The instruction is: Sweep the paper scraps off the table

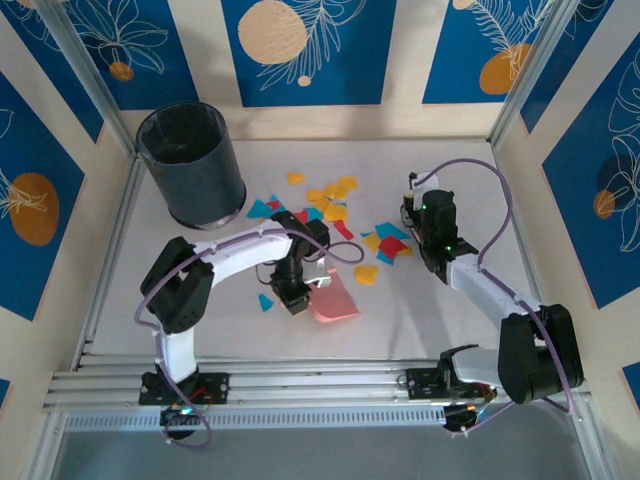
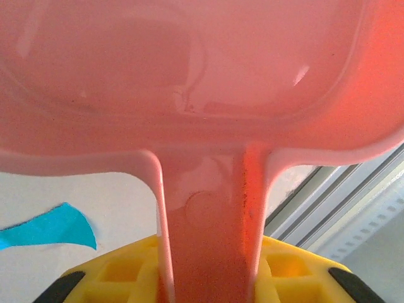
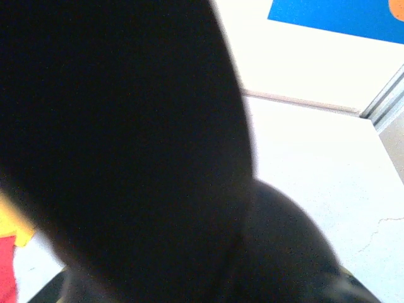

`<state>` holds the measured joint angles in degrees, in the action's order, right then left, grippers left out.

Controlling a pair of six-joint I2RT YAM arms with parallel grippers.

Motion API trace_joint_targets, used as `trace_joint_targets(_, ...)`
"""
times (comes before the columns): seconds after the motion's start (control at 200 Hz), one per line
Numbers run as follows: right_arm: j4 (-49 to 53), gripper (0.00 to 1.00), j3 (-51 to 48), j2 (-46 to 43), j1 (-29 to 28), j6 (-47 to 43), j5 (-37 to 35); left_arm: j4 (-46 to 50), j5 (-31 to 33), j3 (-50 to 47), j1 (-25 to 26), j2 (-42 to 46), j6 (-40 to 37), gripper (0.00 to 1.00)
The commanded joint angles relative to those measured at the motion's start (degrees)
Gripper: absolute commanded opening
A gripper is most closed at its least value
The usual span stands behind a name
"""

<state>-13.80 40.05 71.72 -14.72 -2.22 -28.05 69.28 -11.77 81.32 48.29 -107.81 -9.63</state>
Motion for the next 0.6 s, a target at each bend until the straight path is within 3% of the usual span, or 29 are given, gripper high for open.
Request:
trace_joint_targets(0.0, 6.2, 0.0, -0.67, -1.12, -1.37, 3.35, 2.73, 0.74, -0.38, 2.22, 0.66, -1.81, -1.29, 0.0)
trace_joint_targets(0.595, 13.51, 0.0, -1.3, -4.47, -6.9, 7.84, 4.05, -3.61, 1.05, 6.72, -1.75, -7.42, 2.01, 0.0)
